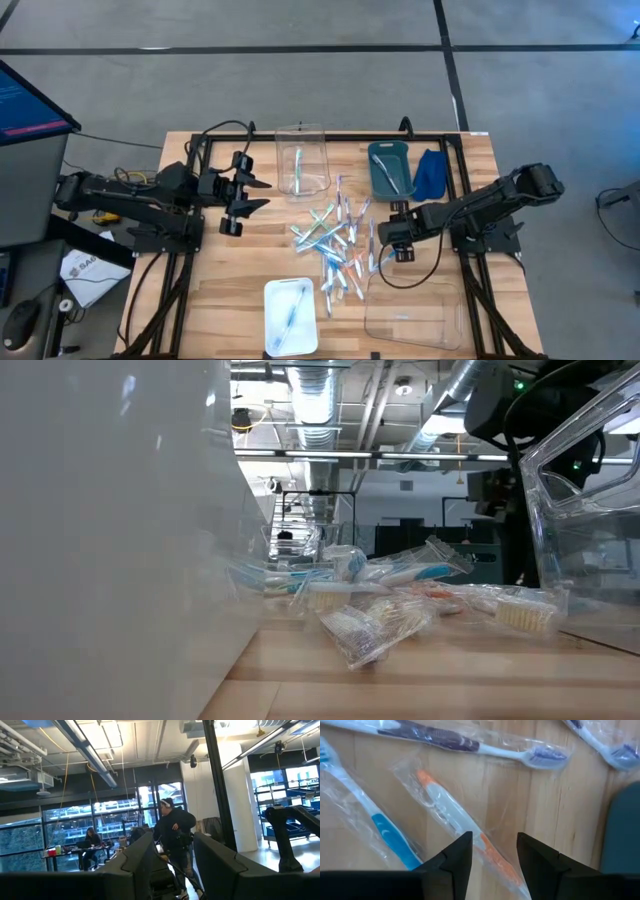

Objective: Pick & Place Toothbrushes
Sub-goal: Put the orange toothbrush into the bottom transparent bin

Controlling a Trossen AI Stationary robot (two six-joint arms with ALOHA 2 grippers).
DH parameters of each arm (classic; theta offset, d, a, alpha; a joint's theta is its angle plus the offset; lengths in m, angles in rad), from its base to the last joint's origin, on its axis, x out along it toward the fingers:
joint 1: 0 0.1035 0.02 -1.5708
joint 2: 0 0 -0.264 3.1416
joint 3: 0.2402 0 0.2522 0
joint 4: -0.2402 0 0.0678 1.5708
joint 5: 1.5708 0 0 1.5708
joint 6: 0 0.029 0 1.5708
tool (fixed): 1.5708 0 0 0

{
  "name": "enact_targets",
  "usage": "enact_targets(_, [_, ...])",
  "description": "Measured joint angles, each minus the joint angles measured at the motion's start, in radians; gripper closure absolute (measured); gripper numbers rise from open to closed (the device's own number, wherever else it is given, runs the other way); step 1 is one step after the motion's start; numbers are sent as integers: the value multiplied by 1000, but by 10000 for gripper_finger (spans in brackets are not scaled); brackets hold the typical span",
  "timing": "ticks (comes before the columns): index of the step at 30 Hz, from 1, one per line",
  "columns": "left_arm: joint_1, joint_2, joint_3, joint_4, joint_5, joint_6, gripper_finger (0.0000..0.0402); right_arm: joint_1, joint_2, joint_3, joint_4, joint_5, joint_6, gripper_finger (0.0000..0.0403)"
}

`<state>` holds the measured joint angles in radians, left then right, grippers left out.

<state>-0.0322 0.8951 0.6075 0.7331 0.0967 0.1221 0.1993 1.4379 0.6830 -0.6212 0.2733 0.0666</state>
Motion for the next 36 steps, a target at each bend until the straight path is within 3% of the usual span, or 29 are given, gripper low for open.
enact_targets(27, [0,0,0,-1,1,0,266,-5,1,0,9,-40,-3,211])
enact_targets(36, [0,0,0,-1,1,0,266,-6,64,1,10,-36,2,211])
